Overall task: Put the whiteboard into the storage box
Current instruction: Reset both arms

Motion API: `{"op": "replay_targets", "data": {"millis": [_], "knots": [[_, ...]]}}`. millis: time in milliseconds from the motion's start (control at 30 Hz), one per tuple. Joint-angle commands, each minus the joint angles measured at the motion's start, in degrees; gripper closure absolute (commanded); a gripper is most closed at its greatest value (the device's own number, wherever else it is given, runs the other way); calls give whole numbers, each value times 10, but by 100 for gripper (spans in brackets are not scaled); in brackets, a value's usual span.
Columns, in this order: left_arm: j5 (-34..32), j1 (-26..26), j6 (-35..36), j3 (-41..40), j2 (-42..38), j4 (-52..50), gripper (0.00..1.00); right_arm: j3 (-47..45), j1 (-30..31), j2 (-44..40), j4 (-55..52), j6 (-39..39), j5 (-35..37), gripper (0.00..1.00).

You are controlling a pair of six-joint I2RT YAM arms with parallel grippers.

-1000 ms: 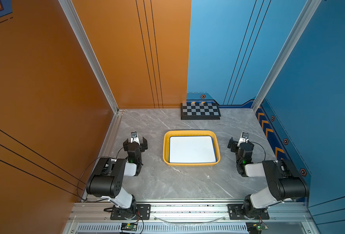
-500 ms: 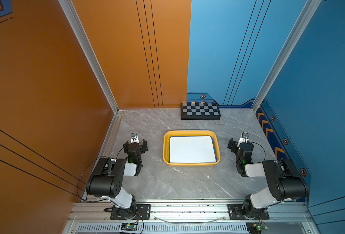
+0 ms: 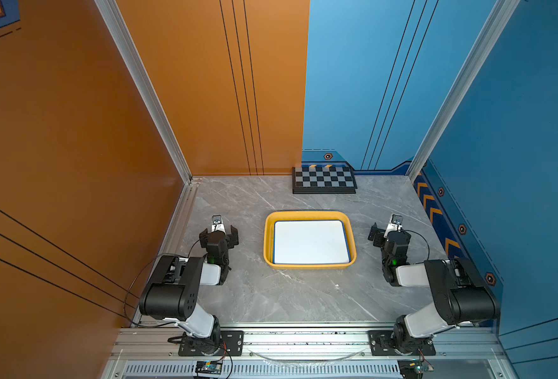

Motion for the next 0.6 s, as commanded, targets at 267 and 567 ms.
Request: {"op": "replay_targets", "data": {"millis": [267, 567], "knots": [[11, -9, 4, 3, -5, -5, 2, -4, -4, 0, 3, 9, 10, 0], [20, -3, 4, 4, -4, -5, 2, -5, -4, 0, 3, 8, 9, 0]]}}
